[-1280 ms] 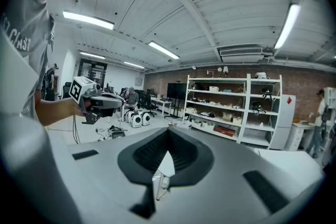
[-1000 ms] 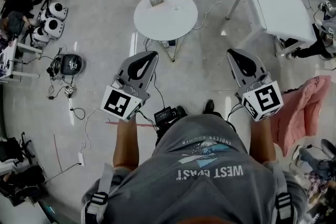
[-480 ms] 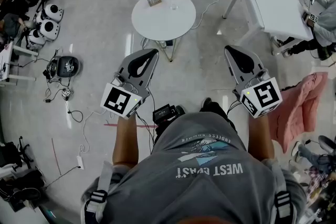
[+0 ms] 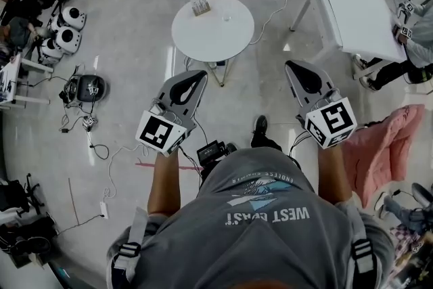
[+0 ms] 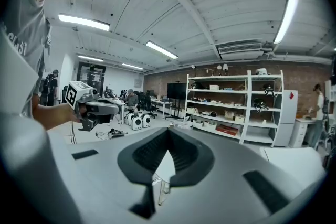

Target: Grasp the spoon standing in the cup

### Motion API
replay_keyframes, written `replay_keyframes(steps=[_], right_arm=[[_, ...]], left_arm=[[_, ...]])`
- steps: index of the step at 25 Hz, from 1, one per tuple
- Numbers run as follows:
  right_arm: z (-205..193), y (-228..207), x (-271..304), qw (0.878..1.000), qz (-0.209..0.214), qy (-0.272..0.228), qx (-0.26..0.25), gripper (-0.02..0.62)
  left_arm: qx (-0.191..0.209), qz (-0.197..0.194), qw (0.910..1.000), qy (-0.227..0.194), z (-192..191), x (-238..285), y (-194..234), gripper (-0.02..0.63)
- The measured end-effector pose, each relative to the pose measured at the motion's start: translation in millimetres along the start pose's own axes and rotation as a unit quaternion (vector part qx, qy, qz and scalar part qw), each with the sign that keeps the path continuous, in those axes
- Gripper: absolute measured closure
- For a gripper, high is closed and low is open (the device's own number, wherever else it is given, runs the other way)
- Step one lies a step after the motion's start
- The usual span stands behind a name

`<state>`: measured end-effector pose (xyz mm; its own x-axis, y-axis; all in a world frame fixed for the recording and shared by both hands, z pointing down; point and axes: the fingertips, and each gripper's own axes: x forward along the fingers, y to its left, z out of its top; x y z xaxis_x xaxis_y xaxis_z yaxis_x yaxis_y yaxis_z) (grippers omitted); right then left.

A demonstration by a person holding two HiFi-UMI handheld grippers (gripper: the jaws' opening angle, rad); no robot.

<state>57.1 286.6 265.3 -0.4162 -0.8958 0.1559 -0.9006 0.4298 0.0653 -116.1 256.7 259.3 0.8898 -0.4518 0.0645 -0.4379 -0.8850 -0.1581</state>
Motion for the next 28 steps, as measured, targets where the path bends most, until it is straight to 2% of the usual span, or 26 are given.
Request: replay_keyframes(steps=[22, 28], right_arm=[[4, -117, 73, 0.994, 0.105, -0.012, 0.018, 0.594], [-3, -147, 81, 0.993, 0.115, -0.012, 0.023, 0.594]], left_arm=[[-0.003, 0.076, 0.9962, 0.043, 17, 114, 31, 0.603], [-0.005, 0.08, 0.9954, 0.052, 16, 141, 32, 0.603]])
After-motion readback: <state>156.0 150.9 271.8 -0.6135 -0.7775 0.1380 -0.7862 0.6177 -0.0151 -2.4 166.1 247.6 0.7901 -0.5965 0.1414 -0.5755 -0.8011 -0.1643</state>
